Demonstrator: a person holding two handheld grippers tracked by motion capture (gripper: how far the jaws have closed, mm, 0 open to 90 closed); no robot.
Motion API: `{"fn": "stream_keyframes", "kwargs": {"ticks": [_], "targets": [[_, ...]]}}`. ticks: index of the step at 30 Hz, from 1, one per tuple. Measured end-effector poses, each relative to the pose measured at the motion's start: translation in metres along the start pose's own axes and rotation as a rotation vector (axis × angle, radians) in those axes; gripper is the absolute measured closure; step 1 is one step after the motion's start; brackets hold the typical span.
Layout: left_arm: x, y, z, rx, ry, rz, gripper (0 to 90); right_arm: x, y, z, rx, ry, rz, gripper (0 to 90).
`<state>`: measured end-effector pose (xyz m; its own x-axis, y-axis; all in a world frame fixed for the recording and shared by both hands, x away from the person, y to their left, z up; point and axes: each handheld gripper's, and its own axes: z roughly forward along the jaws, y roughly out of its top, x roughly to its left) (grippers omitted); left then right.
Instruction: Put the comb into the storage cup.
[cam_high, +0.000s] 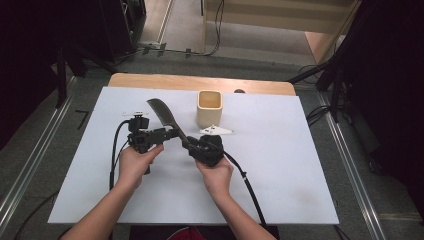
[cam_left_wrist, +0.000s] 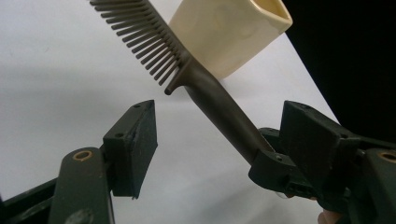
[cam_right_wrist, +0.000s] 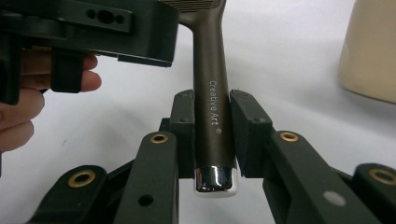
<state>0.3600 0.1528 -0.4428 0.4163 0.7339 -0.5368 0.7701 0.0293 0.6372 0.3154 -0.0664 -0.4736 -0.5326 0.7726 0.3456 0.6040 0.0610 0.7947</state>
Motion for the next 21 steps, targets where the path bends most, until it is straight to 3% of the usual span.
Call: {"fn": "stream_keyframes", "kwargs": {"ticks": [8, 14, 21], "targets": [[0.000, 0.003, 0.006, -0.012, 0.021, -0.025, 29.7, 0.002, -0.001, 0.001, -0.013, -0.004, 0.004, 70.2], [-0.001, 0.001, 0.010, -0.017, 0.022, -0.022, 30.0, 0.005, -0.001, 0.003, -0.034, -0.004, 0.014, 70.2], [-0.002, 0.001, 0.016, -0.044, 0.020, -0.048, 32.8, 0.009, -0.002, 0.006, -0.051, 0.000, 0.034, 70.2]]}}
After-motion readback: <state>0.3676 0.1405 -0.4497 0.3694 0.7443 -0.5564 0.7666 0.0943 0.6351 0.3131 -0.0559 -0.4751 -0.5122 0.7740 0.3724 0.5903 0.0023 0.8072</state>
